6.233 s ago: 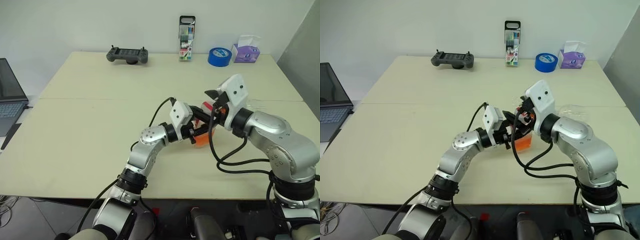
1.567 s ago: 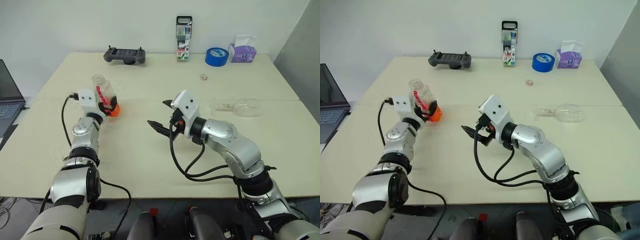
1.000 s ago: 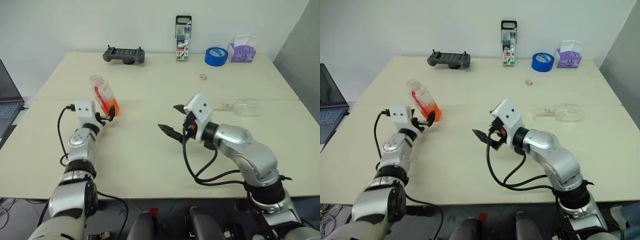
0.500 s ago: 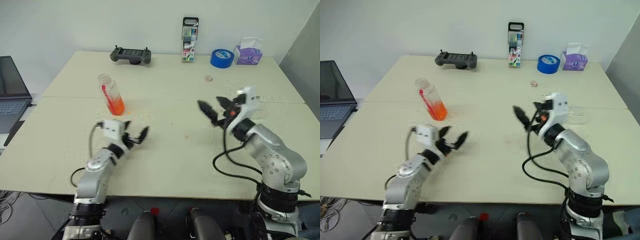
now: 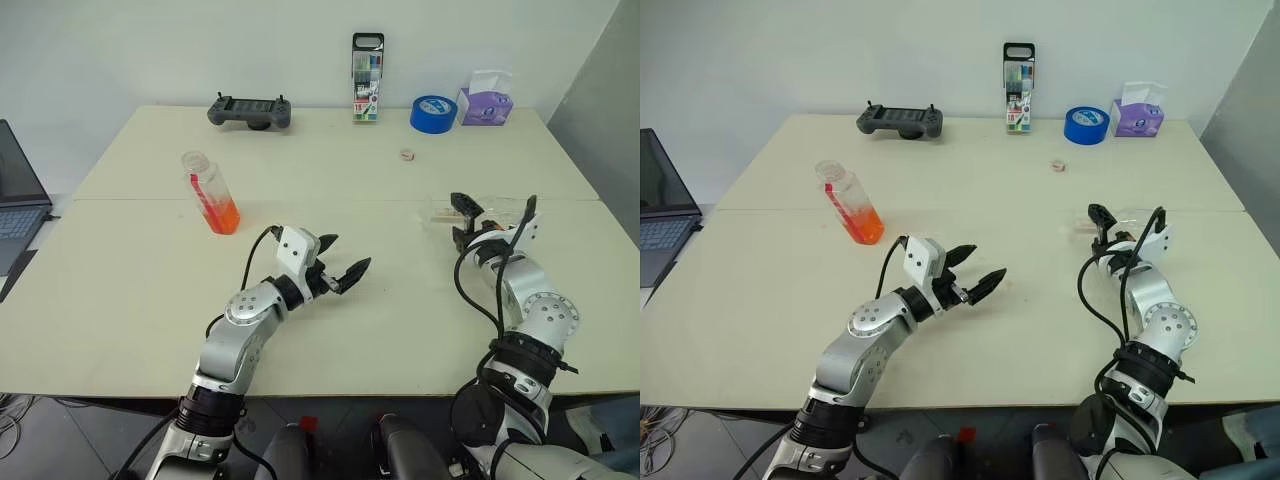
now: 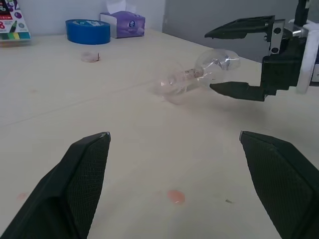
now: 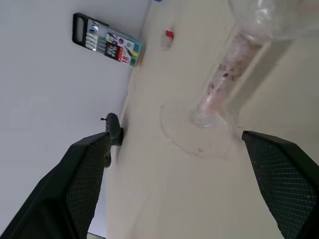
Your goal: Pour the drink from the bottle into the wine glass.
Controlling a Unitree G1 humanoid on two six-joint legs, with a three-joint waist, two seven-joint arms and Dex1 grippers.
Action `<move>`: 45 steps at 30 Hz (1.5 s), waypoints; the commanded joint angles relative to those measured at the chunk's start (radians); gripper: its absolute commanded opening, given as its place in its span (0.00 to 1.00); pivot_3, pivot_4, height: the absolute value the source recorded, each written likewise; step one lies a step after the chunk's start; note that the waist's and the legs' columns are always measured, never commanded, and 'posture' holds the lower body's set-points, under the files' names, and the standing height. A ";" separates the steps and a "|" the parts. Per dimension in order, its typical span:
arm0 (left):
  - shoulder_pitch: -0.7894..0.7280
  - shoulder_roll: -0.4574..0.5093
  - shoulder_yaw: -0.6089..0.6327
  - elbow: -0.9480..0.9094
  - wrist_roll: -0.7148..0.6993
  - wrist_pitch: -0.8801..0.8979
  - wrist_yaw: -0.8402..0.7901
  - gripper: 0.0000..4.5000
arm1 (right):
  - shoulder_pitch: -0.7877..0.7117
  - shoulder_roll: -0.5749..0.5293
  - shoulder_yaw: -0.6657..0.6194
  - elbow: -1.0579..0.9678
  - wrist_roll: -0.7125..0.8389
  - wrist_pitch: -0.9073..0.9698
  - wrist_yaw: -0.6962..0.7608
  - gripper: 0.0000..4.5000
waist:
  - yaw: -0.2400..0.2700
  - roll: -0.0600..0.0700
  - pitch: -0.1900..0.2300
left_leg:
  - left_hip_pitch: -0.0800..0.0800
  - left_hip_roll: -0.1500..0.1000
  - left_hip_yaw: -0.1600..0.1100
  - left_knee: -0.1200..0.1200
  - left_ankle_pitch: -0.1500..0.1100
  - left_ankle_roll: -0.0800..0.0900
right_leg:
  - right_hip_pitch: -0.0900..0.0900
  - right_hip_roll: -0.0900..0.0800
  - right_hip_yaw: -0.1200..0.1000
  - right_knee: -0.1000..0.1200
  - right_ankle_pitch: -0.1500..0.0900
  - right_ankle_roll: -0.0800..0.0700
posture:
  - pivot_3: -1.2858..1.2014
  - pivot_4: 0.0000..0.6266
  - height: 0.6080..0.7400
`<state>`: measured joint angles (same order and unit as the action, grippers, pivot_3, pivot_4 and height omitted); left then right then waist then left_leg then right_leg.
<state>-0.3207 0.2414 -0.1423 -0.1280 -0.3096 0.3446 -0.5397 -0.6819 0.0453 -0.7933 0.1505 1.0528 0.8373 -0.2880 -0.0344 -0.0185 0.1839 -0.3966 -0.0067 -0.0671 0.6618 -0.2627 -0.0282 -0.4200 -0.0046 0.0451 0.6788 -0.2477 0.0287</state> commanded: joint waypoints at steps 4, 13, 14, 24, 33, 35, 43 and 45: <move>0.010 0.018 0.000 -0.040 -0.009 0.034 -0.031 0.99 | -0.109 -0.048 0.010 0.209 -0.009 -0.190 0.062 1.00 | -0.001 0.000 0.000 | 0.000 0.000 0.000 0.000 0.000 0.000 | 0.000 0.000 0.000 0.000 0.000 0.000 | 0.52 0.24 1.00; 0.017 0.026 0.007 -0.047 -0.001 0.068 -0.019 0.99 | -0.293 -0.183 -0.008 0.774 -0.112 -0.542 0.241 1.00 | -0.002 0.001 0.001 | 0.001 0.000 0.002 0.000 0.000 0.000 | 0.000 0.001 0.001 -0.001 0.000 0.000 | 0.52 0.24 1.00; 0.014 0.025 0.007 -0.042 0.001 0.067 -0.018 1.00 | -0.304 -0.196 -0.013 0.821 -0.124 -0.587 0.242 0.96 | -0.002 0.001 0.000 | 0.001 0.000 0.002 0.000 0.000 0.000 | 0.000 0.001 0.001 0.000 0.000 0.000 | 0.52 0.24 1.00; -0.014 0.030 0.022 -0.011 0.010 0.056 -0.015 1.00 | -0.278 -0.161 0.051 0.701 -0.166 -0.622 0.229 0.20 | 0.002 0.001 0.000 | 0.000 0.000 0.002 0.000 0.000 0.000 | 0.001 -0.001 0.002 -0.001 0.000 0.000 | 0.52 0.24 1.00; 0.127 0.144 0.107 -0.200 -0.065 0.127 -0.060 1.00 | -0.006 -0.066 0.575 -0.003 -0.428 -0.522 0.398 0.05 | -0.017 0.005 0.003 | -0.001 0.002 -0.004 -0.001 0.000 0.000 | -0.004 -0.001 0.002 0.001 0.000 0.000 | 0.52 0.24 1.00; 0.199 0.172 0.149 -0.287 -0.107 0.145 -0.066 1.00 | 0.014 -0.077 0.720 -0.021 -0.562 -0.581 0.470 0.05 | -0.021 0.005 0.003 | -0.001 0.002 -0.005 -0.001 0.000 0.000 | -0.003 0.000 0.001 0.001 0.000 0.000 | 0.52 0.24 1.00; 0.327 0.295 0.402 -0.519 -0.282 0.330 -0.010 1.00 | 0.047 -0.081 0.948 0.147 -0.825 -0.843 0.655 0.05 | -0.004 0.005 0.003 | 0.000 0.001 -0.008 0.000 0.000 0.000 | -0.001 0.000 -0.002 0.000 -0.001 -0.001 | 0.52 0.24 1.00; 0.355 0.317 0.429 -0.551 -0.308 0.348 -0.009 1.00 | 0.062 -0.082 0.951 0.176 -0.846 -0.885 0.675 0.05 | 0.003 0.004 0.003 | -0.001 0.000 -0.007 0.000 0.000 0.000 | -0.001 -0.001 -0.002 -0.001 -0.001 -0.001 | 0.52 0.24 1.00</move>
<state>0.0248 0.5491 0.2655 -0.6148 -0.5780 0.6792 -0.5517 -0.6140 -0.0336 0.1619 0.3420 0.2223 0.0187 0.3651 -0.0318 -0.0141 0.1871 -0.3972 -0.0070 -0.0742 0.6621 -0.2625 -0.0288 -0.4204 -0.0061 0.0438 0.6769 -0.2487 0.0275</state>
